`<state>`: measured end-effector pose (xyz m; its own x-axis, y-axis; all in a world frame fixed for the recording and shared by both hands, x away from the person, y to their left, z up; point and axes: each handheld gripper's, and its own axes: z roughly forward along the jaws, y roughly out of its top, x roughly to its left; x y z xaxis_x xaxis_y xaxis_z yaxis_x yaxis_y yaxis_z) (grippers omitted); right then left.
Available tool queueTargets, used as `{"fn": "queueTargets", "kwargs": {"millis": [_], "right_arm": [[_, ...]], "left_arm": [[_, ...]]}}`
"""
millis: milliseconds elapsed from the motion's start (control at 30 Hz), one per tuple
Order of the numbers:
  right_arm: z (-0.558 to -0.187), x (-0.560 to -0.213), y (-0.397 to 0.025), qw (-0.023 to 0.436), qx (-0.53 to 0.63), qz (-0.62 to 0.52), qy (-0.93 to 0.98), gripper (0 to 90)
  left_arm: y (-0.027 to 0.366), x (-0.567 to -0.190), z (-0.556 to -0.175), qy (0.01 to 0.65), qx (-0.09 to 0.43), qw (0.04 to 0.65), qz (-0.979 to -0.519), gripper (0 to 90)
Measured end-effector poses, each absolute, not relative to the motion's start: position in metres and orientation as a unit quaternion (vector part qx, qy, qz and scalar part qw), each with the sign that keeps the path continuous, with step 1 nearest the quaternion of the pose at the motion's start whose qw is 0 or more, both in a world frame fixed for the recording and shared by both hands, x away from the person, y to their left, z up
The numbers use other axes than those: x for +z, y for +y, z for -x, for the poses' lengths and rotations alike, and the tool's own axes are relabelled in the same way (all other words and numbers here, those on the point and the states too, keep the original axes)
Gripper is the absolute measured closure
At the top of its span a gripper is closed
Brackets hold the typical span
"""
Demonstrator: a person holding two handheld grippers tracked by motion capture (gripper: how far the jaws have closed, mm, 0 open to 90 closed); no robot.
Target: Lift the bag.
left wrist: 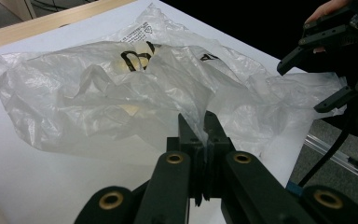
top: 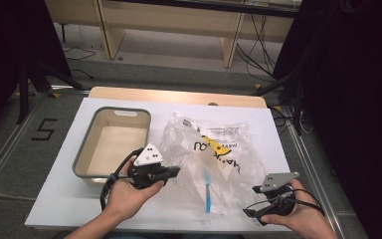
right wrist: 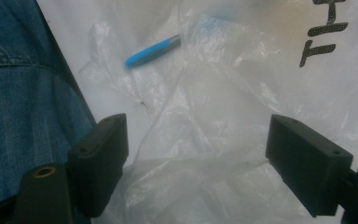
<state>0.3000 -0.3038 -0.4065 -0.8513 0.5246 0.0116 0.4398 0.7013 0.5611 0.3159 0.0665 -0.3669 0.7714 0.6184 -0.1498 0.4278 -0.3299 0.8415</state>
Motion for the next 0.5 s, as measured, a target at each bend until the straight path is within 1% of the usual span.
{"fn": "queueTargets", "kwargs": {"millis": [67,200,333,500], "right_arm": [[-0.300,-0.408,-0.303,0.067,0.276,-0.260,0.923,20.9],[-0.298,-0.414,-0.303,0.054,0.258,-0.250,0.932,17.0],[-0.295,-0.419,-0.304,0.040,0.237,-0.237,0.941,16.3],[-0.290,-0.418,-0.307,0.026,0.246,-0.204,0.947,14.5]], "left_arm": [[0.067,-0.367,-0.316,0.325,0.098,0.480,-0.809,89.3],[0.068,-0.368,-0.318,0.327,0.099,0.479,-0.808,89.3],[0.069,-0.368,-0.318,0.329,0.099,0.479,-0.808,89.3],[0.069,-0.368,-0.319,0.328,0.100,0.478,-0.809,89.3]]}}
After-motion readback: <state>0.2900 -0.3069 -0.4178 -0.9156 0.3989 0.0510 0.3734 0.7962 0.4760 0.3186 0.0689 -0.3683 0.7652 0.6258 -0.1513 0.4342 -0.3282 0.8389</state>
